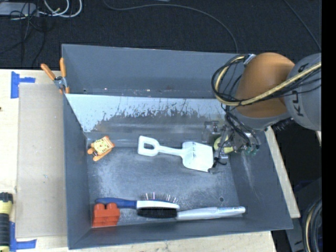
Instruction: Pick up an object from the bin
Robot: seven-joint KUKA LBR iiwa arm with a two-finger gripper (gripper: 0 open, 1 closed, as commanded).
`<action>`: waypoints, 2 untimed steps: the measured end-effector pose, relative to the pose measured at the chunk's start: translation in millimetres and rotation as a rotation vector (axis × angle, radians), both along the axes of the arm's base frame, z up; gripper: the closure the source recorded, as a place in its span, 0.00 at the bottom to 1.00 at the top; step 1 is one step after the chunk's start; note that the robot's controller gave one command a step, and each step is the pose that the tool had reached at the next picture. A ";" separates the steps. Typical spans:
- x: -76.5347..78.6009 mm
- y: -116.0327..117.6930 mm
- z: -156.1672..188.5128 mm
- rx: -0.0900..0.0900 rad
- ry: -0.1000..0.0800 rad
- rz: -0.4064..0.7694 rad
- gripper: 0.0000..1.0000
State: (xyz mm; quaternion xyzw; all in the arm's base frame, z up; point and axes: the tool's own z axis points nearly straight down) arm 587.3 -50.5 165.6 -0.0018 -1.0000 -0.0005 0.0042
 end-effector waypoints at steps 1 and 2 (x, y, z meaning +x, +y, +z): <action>1.6 0.2 4.5 -0.001 -0.007 0.001 0.00; 12.6 40.1 -58.6 0.000 -0.005 -0.106 0.00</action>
Offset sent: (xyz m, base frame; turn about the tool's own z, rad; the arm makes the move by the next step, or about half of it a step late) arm 0.0170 0.0631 -0.0956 0.1616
